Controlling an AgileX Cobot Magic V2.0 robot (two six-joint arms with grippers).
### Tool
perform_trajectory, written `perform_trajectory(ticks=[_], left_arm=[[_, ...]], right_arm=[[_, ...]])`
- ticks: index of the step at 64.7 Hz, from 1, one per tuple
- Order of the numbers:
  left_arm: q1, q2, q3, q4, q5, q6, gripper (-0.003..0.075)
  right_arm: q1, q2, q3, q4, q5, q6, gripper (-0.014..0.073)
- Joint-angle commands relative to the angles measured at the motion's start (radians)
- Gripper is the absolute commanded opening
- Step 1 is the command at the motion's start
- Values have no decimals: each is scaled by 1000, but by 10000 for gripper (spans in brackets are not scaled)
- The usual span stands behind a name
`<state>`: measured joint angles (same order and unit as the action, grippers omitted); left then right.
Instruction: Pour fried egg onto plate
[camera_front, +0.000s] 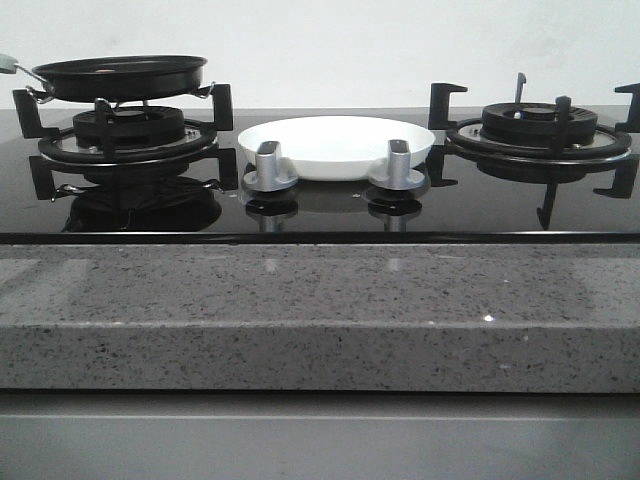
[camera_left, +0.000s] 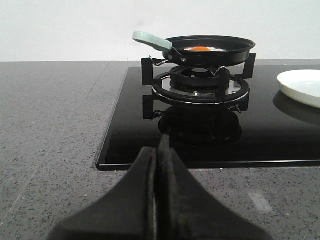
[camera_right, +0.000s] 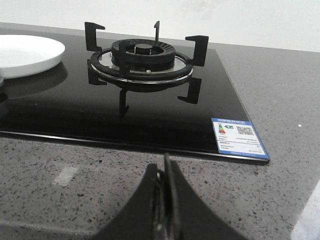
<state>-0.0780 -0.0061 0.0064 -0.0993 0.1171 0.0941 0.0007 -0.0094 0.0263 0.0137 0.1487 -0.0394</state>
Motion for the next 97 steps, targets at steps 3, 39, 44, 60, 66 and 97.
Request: perform_trajectory(ticks=[3, 39, 44, 60, 66, 97], left_arm=[[-8, -17, 6, -4, -85, -9, -19], [-8, -17, 6, -4, -85, -9, -19], [-8, -17, 6, -4, -85, -9, -19], [-8, -17, 6, -4, -85, -9, -19], [-8, -17, 6, -4, -85, -9, -19], [-8, -17, 2, -4, -195, -9, -20]], right_arm=[[-4, -21, -4, 0, -80, -1, -57], [-4, -21, -4, 0, -80, -1, -57], [-4, -21, -4, 0, -80, -1, -57], [-4, -21, -4, 0, -80, -1, -57], [-4, -21, -4, 0, -80, -1, -57], [-4, -21, -8, 0, -135, -1, -57]])
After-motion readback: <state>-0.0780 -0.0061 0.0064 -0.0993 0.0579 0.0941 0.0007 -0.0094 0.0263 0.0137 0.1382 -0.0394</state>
